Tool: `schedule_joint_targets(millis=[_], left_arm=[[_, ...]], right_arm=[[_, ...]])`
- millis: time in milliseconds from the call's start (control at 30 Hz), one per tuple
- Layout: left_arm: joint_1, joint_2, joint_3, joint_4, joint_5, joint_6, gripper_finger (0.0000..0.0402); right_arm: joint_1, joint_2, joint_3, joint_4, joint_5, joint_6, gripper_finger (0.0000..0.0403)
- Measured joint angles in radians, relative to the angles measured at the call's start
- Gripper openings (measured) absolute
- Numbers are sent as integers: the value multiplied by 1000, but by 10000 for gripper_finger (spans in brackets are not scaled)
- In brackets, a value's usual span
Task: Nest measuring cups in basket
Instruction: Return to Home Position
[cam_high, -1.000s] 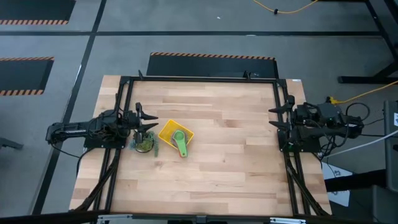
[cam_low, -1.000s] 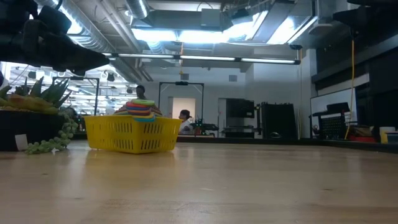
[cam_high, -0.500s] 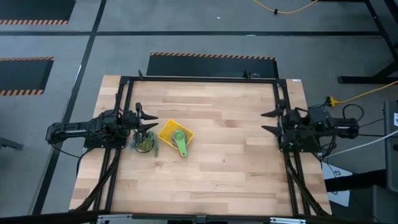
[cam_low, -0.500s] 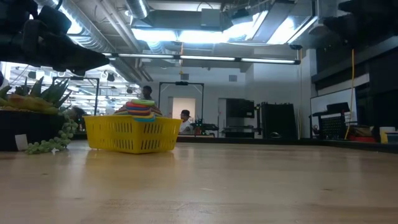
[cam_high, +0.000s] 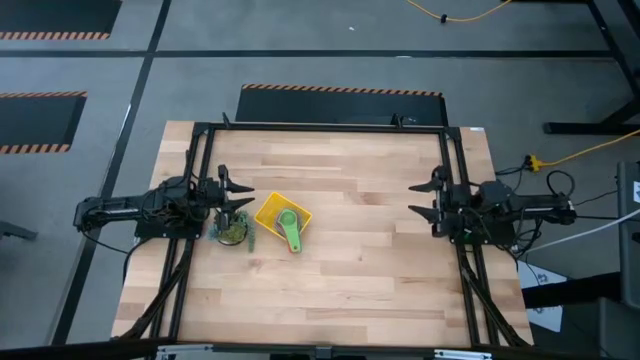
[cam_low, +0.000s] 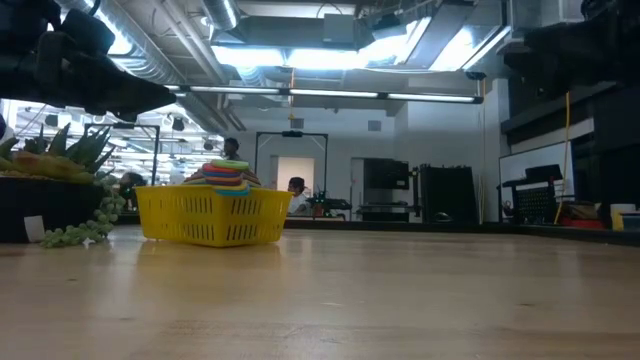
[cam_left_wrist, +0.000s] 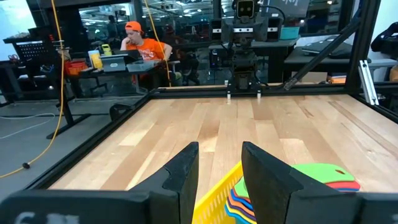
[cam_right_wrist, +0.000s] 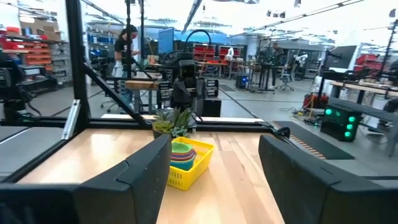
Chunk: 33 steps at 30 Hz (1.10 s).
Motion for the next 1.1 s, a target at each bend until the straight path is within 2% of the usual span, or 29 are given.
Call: schedule_joint_targets(millis=[167, 333, 533, 667, 1100], left_arm=[[0, 0, 0, 0, 0, 0, 115], [0, 0, 0, 0, 0, 0, 115], [0, 0, 0, 0, 0, 0, 115], [0, 0, 0, 0, 0, 0, 115], [0, 0, 0, 0, 0, 0, 115]], right_arm=[[-40, 0, -19, 6, -8, -1, 248], [-79, 0, -19, 5, -78, -12, 248], [-106, 0, -19, -3, -91, -24, 248], [-115, 0, -19, -43, -140, -19, 248], [-115, 0, -19, -102, -139, -27, 248]])
